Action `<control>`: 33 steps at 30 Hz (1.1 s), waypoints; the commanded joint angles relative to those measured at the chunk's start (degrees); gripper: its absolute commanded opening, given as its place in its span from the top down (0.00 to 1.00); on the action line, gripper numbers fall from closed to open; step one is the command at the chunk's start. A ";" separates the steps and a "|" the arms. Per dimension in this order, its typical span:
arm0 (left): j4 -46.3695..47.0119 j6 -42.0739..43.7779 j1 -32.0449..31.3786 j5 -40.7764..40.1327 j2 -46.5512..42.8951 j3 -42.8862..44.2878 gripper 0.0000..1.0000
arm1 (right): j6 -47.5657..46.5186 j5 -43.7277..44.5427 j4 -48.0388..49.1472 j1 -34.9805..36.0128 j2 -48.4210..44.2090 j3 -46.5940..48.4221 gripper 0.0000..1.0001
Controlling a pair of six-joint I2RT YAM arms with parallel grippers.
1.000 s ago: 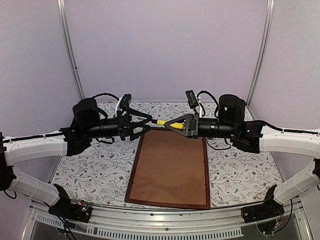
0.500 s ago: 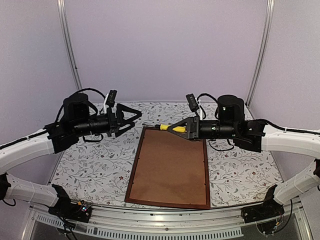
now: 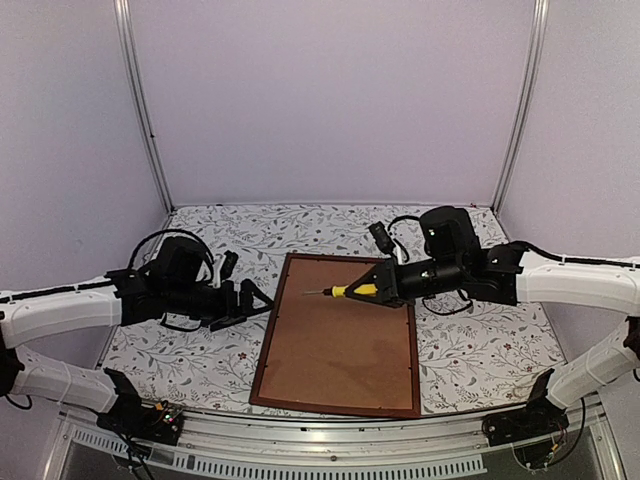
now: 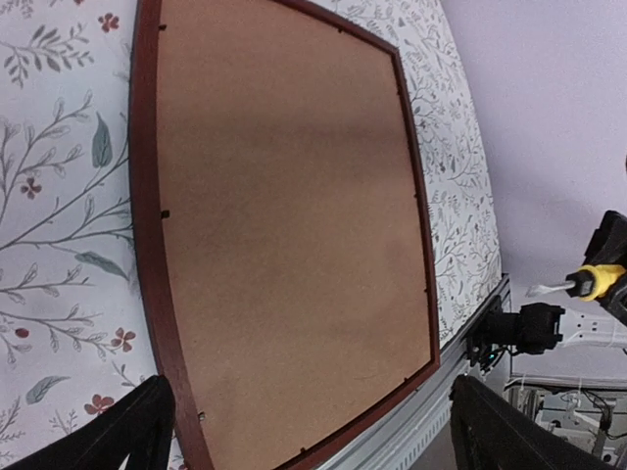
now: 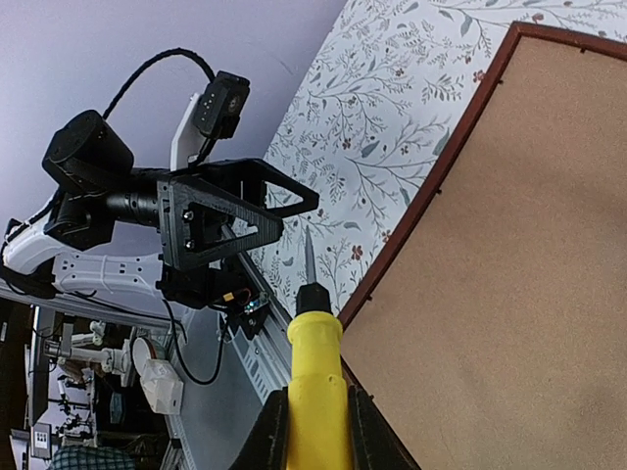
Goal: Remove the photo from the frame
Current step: Move the photo frame to the center of the board.
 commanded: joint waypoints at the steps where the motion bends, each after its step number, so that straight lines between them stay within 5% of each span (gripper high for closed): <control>1: -2.81 -0.37 -2.26 -0.30 -0.14 -4.93 0.01 | 0.81 -3.18 -2.65 -0.36 0.59 -4.02 1.00; 17: 0.03 -12.59 -14.84 -3.96 2.54 -13.12 0.02 | -0.53 -0.43 -5.82 -0.32 -4.71 -12.29 1.00; 33: 6.00 -16.31 -26.67 -4.85 22.88 2.43 0.02 | -2.82 1.47 -12.14 -2.53 -12.64 -17.59 1.00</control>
